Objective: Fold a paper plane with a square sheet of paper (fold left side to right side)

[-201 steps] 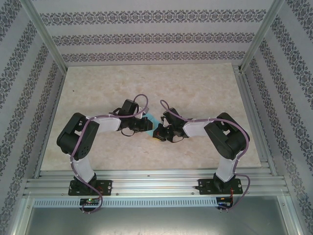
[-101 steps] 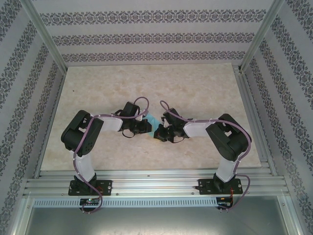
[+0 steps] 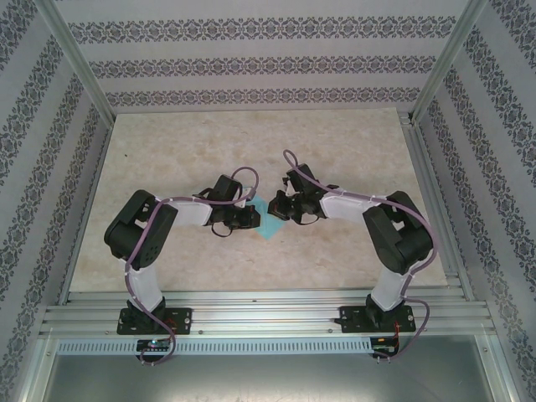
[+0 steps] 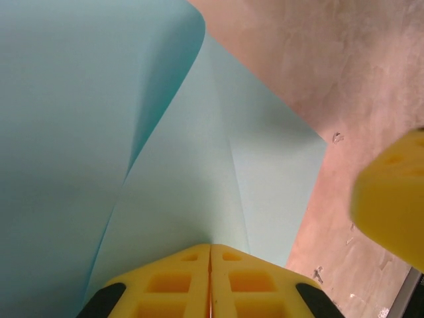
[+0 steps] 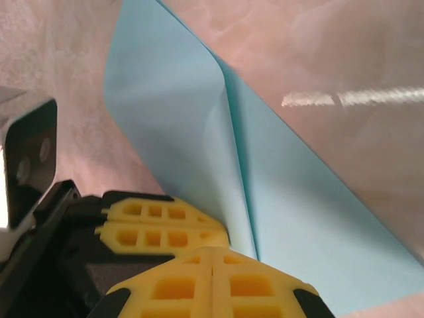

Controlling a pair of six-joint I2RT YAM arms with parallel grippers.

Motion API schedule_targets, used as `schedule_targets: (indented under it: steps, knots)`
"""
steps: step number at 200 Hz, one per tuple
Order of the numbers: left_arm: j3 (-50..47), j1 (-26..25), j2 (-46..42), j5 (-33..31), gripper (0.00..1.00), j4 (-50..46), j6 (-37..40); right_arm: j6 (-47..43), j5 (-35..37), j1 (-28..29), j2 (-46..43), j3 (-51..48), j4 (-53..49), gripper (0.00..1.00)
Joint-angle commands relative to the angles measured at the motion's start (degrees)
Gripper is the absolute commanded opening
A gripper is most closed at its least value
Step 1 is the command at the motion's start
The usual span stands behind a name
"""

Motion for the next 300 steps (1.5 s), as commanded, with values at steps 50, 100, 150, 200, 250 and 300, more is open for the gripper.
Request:
schedule_targets:
  steps: [50,100,150,200,250,300]
  knots:
    - [-0.2,-3.6,5.8,-9.0,0.09,-6.4,3.7,-0.6,-1.8,0.2,8.4,5.4,3.6,0.0]
    - [0.5,-3.9,6.3,-9.6,0.09,-7.6,4.2,-4.2,1.2,-0.1,10.0,6.0,-0.4,0.0]
    - [0.6,-4.0,6.7,-9.9,0.09,-8.5,4.8,-10.3,4.8,-1.3,12.0,7.3,-3.0,0.0]
    - [-0.1,-4.1,7.4,-10.4,0.09,-9.1,5.4,-13.6,3.7,-3.4,13.6,8.9,0.8,0.0]
    - [-0.6,-4.1,7.5,-10.7,0.09,-9.2,5.7,-15.1,2.4,-5.5,15.5,10.9,3.6,0.0]
    - [-0.4,-4.1,7.6,-10.7,0.09,-9.4,5.9,-15.3,1.0,-6.5,16.6,12.5,6.0,0.0]
